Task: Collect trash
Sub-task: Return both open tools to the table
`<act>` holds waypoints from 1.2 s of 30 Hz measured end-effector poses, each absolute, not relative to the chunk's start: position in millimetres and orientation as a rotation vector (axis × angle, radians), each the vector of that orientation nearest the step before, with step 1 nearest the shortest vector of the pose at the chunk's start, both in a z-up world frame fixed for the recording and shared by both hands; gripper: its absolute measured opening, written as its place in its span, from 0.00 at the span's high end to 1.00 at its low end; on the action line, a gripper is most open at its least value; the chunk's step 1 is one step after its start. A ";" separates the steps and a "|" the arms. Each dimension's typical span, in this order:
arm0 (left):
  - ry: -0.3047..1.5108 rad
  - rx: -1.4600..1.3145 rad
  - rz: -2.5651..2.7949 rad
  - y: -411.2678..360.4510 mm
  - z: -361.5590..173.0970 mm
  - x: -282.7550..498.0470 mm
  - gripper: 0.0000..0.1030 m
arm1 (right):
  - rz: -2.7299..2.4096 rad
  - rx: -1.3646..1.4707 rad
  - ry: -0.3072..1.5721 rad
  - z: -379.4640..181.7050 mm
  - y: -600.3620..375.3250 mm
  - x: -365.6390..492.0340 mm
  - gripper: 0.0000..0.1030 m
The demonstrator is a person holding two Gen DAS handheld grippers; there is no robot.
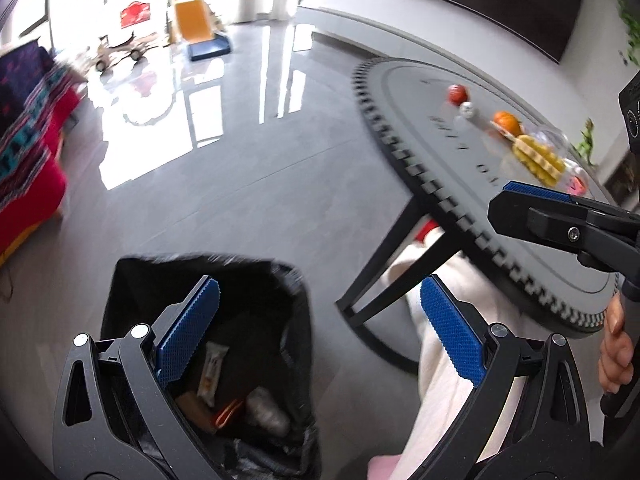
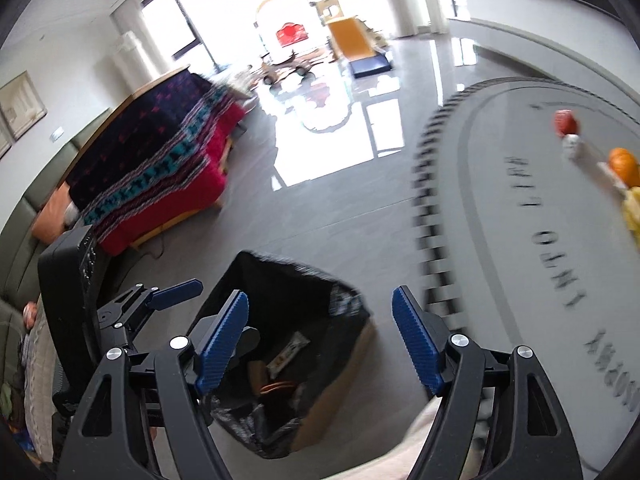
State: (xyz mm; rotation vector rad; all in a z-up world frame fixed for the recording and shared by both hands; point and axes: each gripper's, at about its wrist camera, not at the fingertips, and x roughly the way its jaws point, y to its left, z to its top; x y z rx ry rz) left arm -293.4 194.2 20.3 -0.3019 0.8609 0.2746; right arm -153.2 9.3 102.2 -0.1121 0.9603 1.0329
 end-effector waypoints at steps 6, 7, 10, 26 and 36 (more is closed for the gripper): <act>0.871 -0.244 0.190 167.3 32.2 -242.6 0.06 | 0.914 -0.030 0.945 106.8 -44.7 -98.7 0.27; 0.874 -0.237 0.177 162.9 33.5 -234.8 0.06 | 0.896 -0.024 0.942 107.1 -53.2 -90.7 0.27; 0.879 -0.214 0.132 147.1 37.5 -210.2 0.06 | 0.831 -0.012 0.938 108.8 -78.3 -63.3 0.27; 0.911 -0.147 -0.066 77.1 44.0 -84.3 0.06 | 0.607 -0.116 0.972 91.6 -162.9 49.3 0.26; 0.956 -0.146 -0.085 78.4 28.6 -57.9 0.06 | 0.559 -0.256 0.962 70.1 -152.9 79.8 0.16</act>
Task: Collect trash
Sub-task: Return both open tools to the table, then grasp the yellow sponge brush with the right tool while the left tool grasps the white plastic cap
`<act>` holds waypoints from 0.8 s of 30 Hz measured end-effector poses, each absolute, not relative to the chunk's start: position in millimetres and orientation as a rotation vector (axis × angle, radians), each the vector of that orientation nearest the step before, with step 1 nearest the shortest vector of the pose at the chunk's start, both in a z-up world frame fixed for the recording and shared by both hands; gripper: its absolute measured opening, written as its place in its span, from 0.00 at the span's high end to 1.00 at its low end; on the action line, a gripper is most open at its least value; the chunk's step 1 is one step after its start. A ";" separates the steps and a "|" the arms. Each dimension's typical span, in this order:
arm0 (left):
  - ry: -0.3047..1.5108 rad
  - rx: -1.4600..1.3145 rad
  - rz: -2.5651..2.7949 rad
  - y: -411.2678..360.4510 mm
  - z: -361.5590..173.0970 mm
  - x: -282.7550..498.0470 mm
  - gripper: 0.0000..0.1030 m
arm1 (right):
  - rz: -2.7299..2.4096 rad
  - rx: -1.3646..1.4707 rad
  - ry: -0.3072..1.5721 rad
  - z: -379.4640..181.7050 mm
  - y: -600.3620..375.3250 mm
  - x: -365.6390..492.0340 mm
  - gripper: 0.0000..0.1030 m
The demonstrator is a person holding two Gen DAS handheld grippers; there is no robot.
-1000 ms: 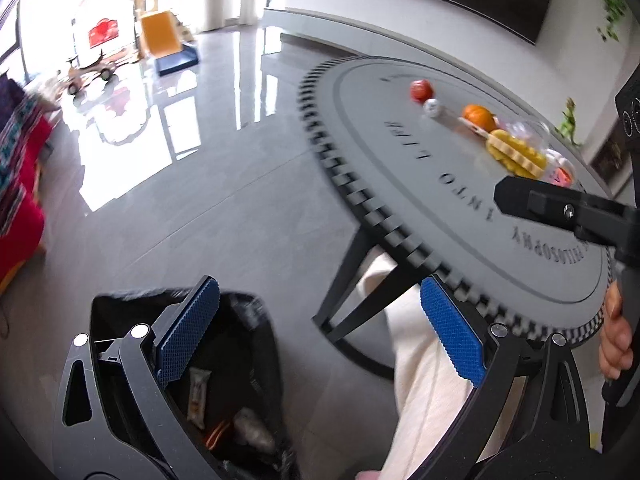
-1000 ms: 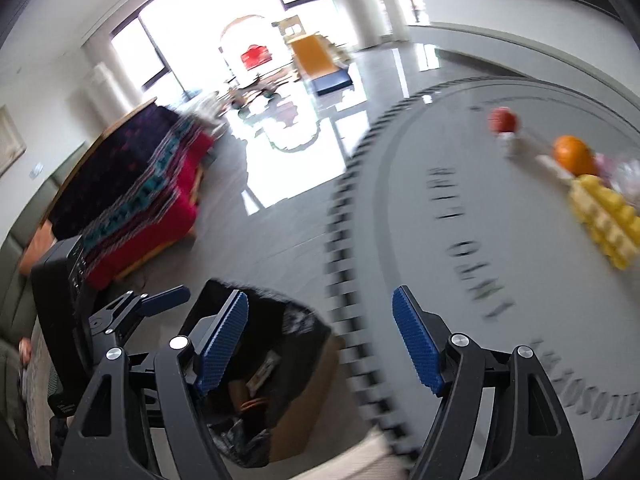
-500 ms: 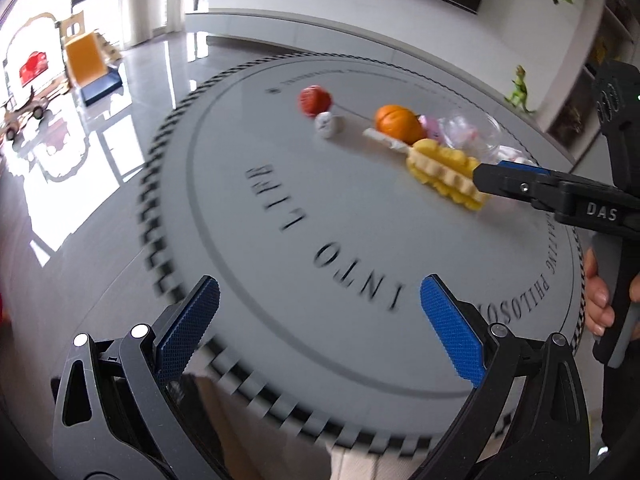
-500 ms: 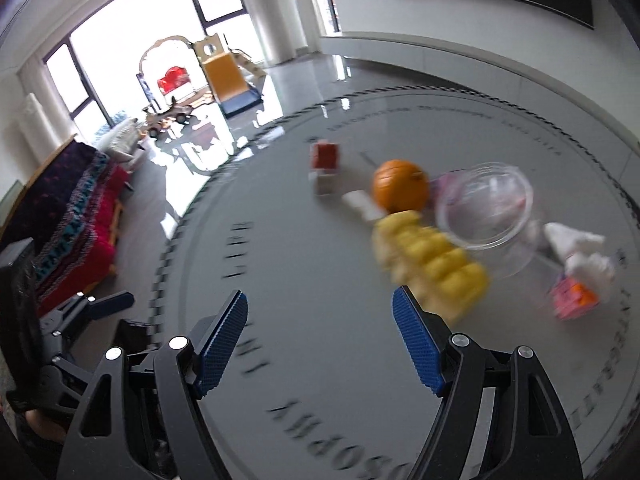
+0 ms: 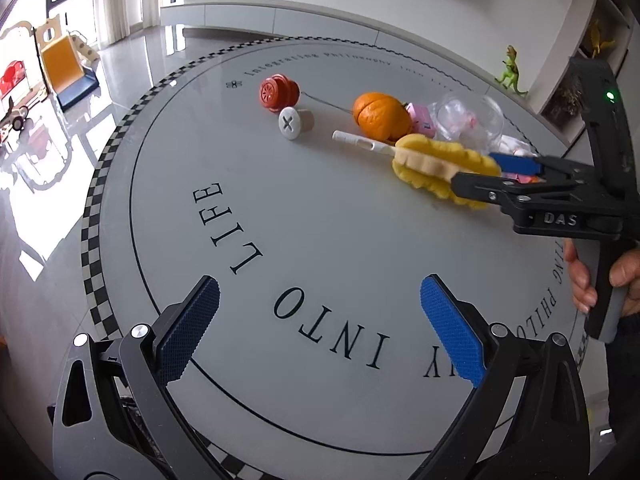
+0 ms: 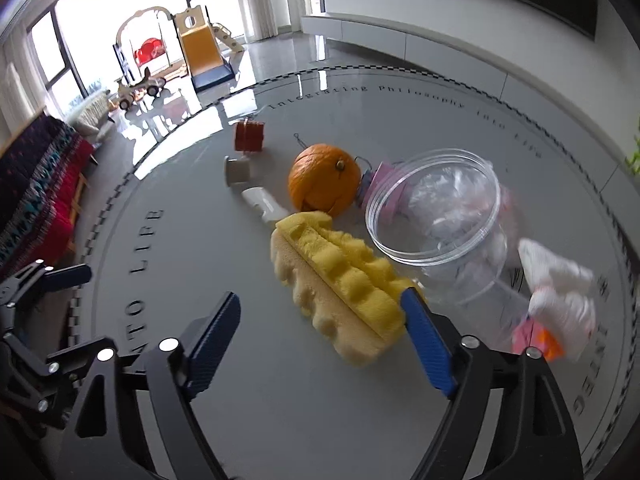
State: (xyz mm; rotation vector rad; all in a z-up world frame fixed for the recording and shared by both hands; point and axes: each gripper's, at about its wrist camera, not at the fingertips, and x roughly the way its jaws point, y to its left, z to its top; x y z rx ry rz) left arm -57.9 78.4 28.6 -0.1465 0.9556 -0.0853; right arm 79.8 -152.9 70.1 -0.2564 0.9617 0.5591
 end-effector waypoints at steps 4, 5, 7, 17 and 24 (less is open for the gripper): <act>0.965 -0.152 -0.079 84.1 23.8 -55.5 0.06 | 0.525 -0.355 0.956 59.2 -141.0 91.6 0.15; 0.968 -0.155 -0.076 85.6 22.7 -54.7 0.06 | 0.520 -0.381 0.952 55.7 -139.0 94.3 0.15; 0.973 -0.162 -0.072 87.9 19.9 -52.8 0.06 | 0.509 -0.432 0.936 49.0 -135.9 98.8 0.15; 0.961 -0.166 -0.056 90.1 13.8 -42.0 0.06 | 0.573 -0.268 0.938 64.3 -157.3 90.5 0.36; 0.907 -0.117 0.001 87.2 20.0 -17.8 0.06 | 0.530 -0.035 0.862 103.5 -170.1 97.1 0.33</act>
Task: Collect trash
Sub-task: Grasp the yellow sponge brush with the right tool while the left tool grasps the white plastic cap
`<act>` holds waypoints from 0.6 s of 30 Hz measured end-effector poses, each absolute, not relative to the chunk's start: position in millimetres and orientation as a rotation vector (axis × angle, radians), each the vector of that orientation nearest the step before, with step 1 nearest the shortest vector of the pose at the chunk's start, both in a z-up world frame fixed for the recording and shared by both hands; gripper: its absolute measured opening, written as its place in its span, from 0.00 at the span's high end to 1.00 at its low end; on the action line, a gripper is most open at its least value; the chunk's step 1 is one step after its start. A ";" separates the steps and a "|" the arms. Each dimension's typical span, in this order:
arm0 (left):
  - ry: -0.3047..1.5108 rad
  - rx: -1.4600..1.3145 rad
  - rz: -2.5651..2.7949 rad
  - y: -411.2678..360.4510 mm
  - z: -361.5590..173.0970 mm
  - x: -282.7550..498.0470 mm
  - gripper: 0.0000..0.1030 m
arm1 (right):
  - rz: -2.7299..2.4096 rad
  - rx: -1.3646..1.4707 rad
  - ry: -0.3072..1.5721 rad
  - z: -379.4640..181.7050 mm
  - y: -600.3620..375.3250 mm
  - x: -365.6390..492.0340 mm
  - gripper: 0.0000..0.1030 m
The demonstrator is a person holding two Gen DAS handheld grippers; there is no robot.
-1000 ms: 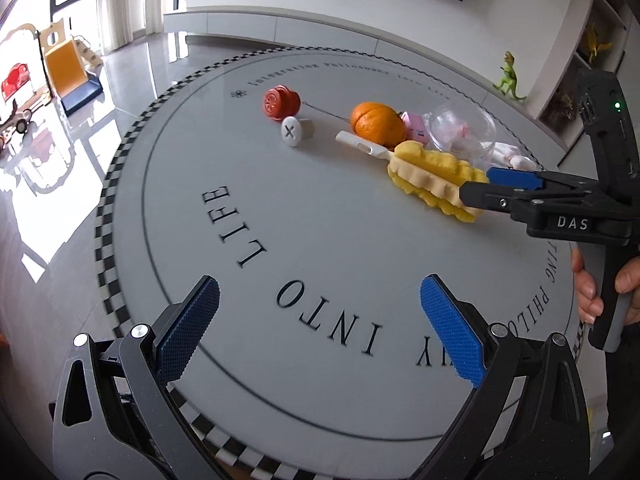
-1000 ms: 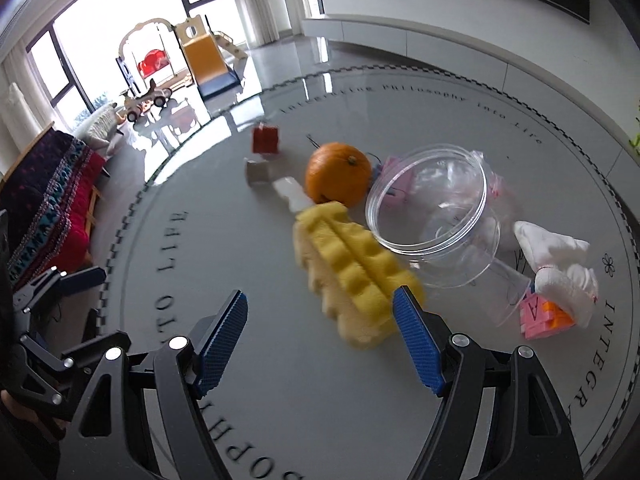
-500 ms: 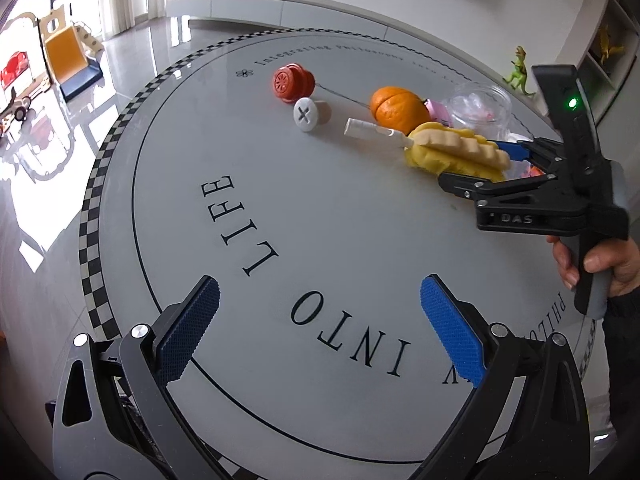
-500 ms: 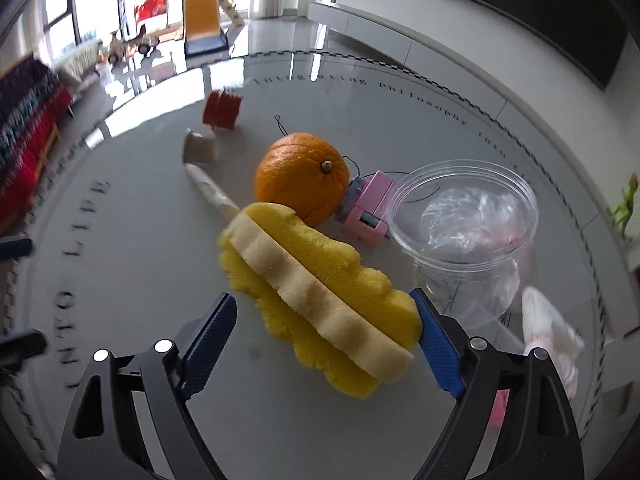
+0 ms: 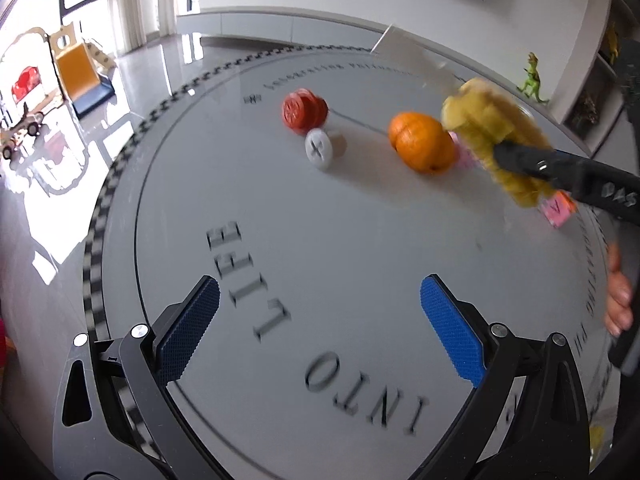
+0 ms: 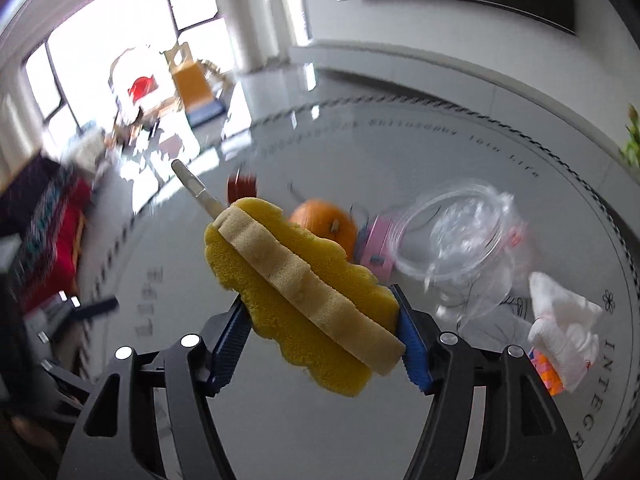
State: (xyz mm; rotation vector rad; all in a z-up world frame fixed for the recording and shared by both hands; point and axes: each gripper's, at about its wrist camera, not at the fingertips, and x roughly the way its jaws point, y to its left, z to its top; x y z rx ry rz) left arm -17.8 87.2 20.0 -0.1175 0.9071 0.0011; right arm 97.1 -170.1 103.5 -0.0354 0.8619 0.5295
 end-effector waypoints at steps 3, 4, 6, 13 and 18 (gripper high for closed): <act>0.871 -0.115 0.026 89.1 26.3 2.3 0.06 | 0.513 -0.011 0.849 108.6 -167.7 111.1 0.33; 0.864 -0.112 0.031 88.3 27.6 9.8 0.06 | 0.510 -0.005 0.849 109.3 -167.7 115.5 0.32; 0.866 -0.103 0.033 86.1 27.6 29.3 0.06 | 0.511 0.011 0.855 107.8 -169.1 124.6 0.32; 0.916 -0.075 0.031 83.0 7.4 82.8 0.06 | 0.518 0.053 0.860 108.3 -160.7 146.2 0.32; 0.932 -0.117 0.029 89.5 -1.0 101.9 0.28 | 0.510 0.046 0.848 108.8 -157.9 147.6 0.32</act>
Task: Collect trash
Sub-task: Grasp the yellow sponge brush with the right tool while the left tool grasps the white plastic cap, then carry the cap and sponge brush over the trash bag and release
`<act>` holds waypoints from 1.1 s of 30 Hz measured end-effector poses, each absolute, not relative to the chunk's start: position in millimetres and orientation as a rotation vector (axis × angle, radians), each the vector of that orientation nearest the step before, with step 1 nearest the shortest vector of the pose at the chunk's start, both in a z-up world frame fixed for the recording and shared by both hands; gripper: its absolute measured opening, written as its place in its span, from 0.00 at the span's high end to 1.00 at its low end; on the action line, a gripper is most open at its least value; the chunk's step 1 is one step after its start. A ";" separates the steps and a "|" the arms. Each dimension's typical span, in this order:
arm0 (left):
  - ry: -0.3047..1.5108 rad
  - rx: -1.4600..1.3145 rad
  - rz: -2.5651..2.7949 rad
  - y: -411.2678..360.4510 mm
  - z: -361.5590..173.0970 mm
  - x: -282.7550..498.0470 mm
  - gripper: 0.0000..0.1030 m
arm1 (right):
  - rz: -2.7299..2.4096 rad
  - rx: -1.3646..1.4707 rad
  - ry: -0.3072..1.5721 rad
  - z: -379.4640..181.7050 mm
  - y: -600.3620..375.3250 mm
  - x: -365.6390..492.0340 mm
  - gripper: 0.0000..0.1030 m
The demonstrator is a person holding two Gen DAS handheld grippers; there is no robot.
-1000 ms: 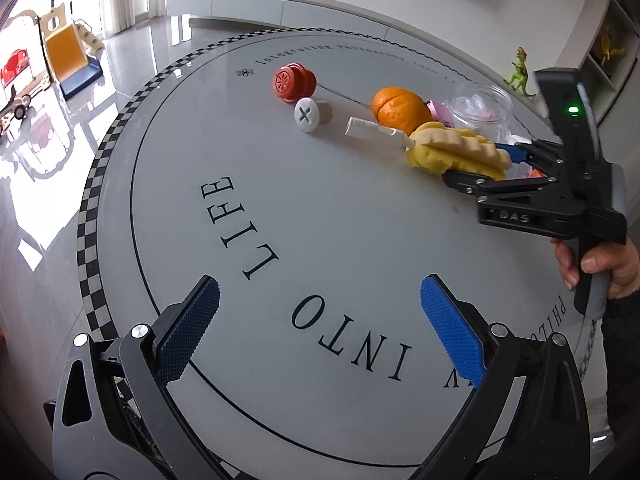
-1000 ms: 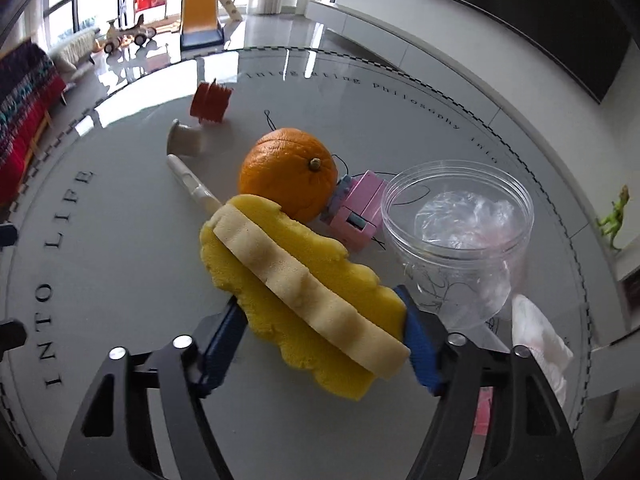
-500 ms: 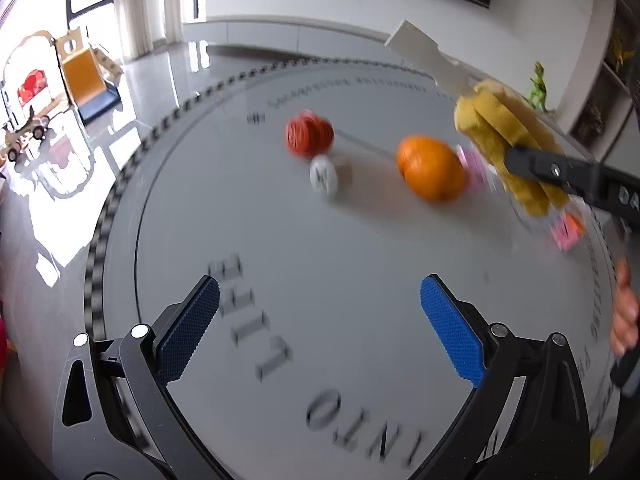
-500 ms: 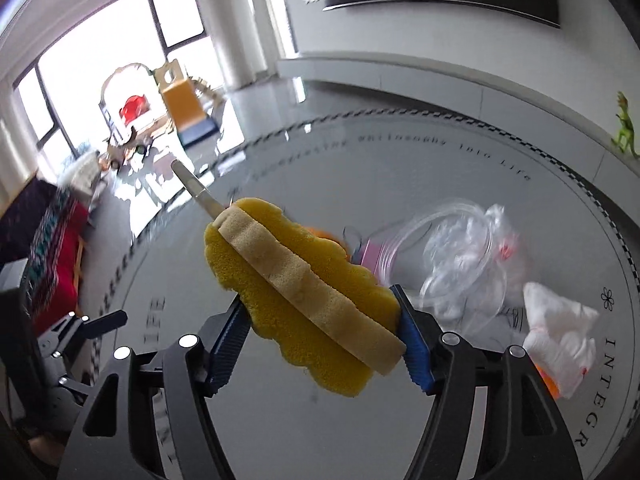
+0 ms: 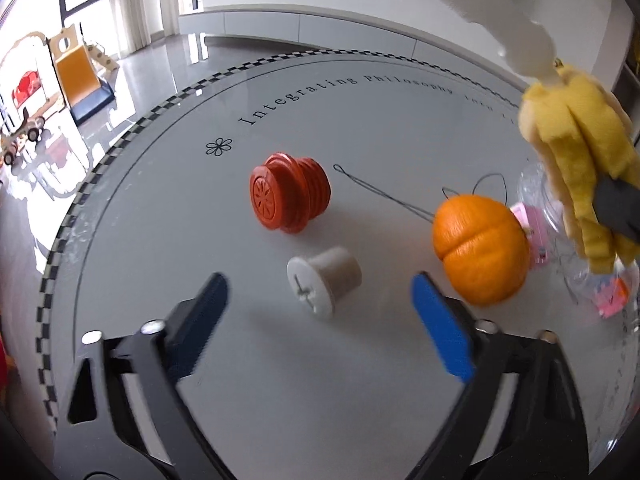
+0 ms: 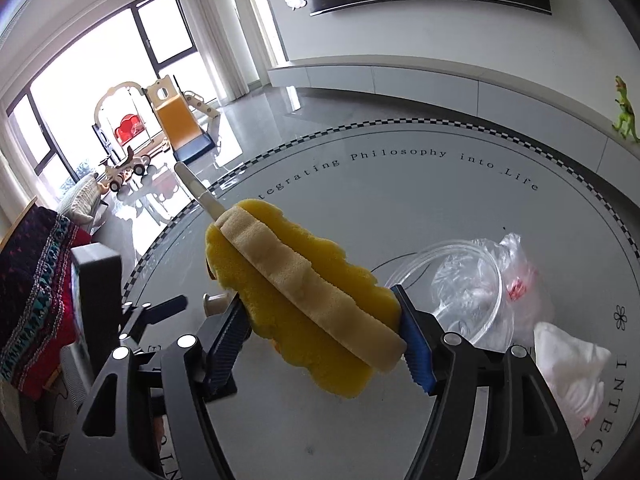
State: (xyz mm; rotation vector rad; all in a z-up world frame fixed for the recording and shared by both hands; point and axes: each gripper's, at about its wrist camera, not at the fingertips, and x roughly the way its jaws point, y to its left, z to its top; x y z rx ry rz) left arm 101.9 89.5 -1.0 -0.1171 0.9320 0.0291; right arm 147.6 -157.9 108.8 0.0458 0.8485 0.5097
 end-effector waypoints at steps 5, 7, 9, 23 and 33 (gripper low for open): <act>0.935 -0.075 0.037 88.4 -0.6 104.4 0.65 | 0.507 0.058 0.848 108.0 -160.4 141.5 0.32; 0.935 -0.094 0.020 88.7 -0.4 98.8 0.65 | 0.503 0.062 0.847 109.1 -161.0 136.6 0.32; 0.936 -0.104 0.014 88.4 -0.1 91.9 0.65 | 0.505 0.062 0.849 110.5 -160.9 132.5 0.32; 0.903 -0.131 -0.015 74.9 24.6 -14.0 0.65 | 0.556 0.073 0.864 124.0 -154.2 73.1 0.32; 0.873 -0.159 0.051 99.2 36.2 -108.6 0.65 | 0.651 0.045 0.883 129.4 -119.7 0.4 0.32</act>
